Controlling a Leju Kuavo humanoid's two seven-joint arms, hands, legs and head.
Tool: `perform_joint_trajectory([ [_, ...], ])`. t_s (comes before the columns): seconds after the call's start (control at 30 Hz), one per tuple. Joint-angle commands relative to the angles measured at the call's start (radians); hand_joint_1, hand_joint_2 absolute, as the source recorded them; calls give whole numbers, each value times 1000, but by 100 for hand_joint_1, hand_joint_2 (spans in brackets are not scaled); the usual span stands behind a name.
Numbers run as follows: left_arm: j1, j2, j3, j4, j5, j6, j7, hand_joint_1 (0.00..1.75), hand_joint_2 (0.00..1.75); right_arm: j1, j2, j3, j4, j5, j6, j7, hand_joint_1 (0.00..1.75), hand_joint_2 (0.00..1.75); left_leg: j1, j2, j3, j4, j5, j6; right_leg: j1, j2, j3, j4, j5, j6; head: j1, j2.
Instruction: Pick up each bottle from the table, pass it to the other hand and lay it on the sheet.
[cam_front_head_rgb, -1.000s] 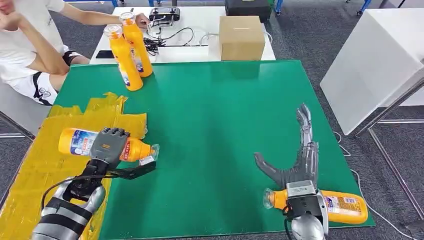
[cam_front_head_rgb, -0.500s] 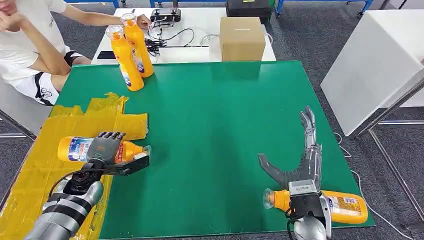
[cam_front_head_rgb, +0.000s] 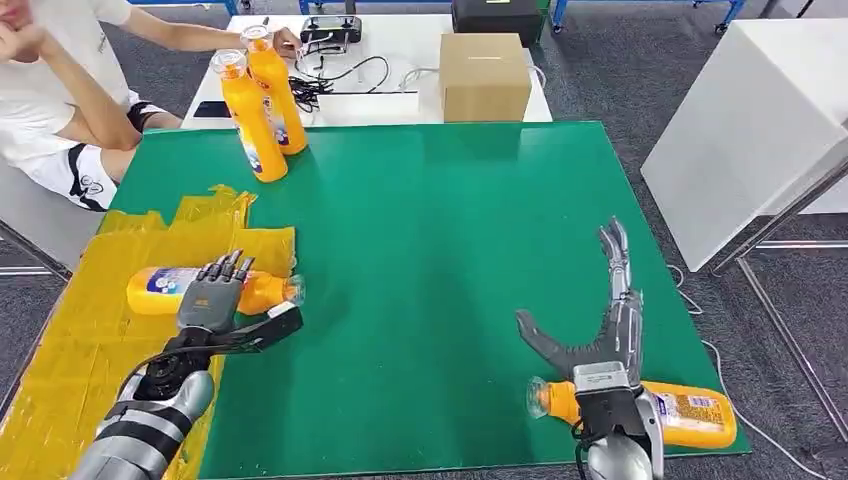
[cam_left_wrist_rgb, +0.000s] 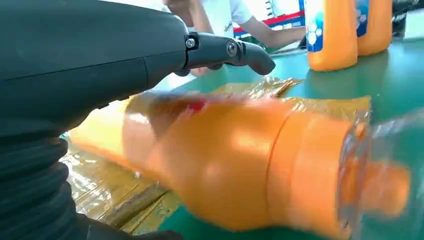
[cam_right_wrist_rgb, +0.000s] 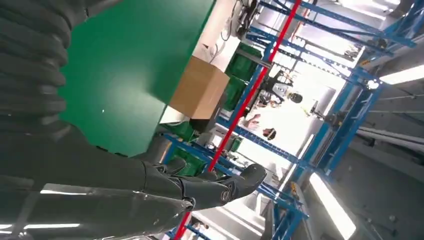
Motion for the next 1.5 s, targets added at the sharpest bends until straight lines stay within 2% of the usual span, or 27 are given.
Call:
perform_joint_trajectory([
  [0.03,123,-82,119,-275,308,112,-205,0,175,29,-105,56,25,232,-35,83,0,175,1,1,2,0,-1,0,1,1,2,-1,-1,0,0,0],
  [0.17,182,-123,130,-409,570,103,-367,0,175,56,-194,79,36,259,38,113,0,175,1,1,3,0,-3,0,1,0,4,-2,-1,1,0,0],
  [0.23,205,-145,133,-467,770,62,-488,0,175,54,-296,114,55,244,149,136,0,175,0,0,0,0,-1,0,0,0,0,-1,0,1,0,0],
  [0.3,218,-167,130,-512,908,36,-578,0,175,74,-413,128,68,246,214,139,0,175,0,1,1,0,-2,1,0,0,2,-2,-1,1,0,0],
  [0.37,219,-177,120,-533,975,29,-613,0,175,121,-528,110,54,206,255,128,0,175,0,-1,1,1,-2,1,0,-2,3,-2,-1,1,0,0],
  [0.5,217,-174,99,-548,1050,11,-634,0,175,251,-648,-8,-3,133,282,149,0,175,-2,-6,0,1,-2,1,-1,-6,3,-2,-2,1,0,0],
  [0.63,214,-172,94,-545,1054,12,-635,0,175,290,-665,-45,-20,119,284,147,0,175,-3,-4,-1,1,-3,2,-3,-4,0,-1,-2,0,0,0],
  [0.73,209,-168,83,-531,1091,-9,-640,0,175,391,-733,-133,-42,63,302,245,0,175,-4,-2,-1,1,-3,2,-3,-2,0,-1,-1,0,0,0],
  [0.83,211,-168,78,-526,1111,-17,-639,0,175,438,-732,-218,-14,68,303,285,0,175,-4,-5,2,1,-3,2,-3,-6,3,-1,-3,0,-1,0],
  [0.9,212,-168,77,-526,1110,-17,-639,0,175,438,-730,-222,-8,69,304,284,0,175,-3,-3,-1,1,-2,2,-3,-3,-1,-2,-1,0,0,0],
  [1.03,216,-171,78,-530,1120,-20,-637,0,175,419,-695,-240,10,92,305,300,0,175,-3,1,1,-1,-3,2,-2,0,1,-3,0,0,0,0],
  [1.27,219,-178,69,-526,1129,-27,-637,0,175,395,-651,-302,66,142,353,316,0,175,-2,-1,3,-1,-3,2,-2,-2,4,-4,-1,0,0,0],
  [1.5,224,-178,64,-538,1131,-34,-637,0,175,360,-612,-281,114,205,359,330,0,175,-2,0,3,-1,-3,1,-1,-1,3,-4,0,0,0,0],
])
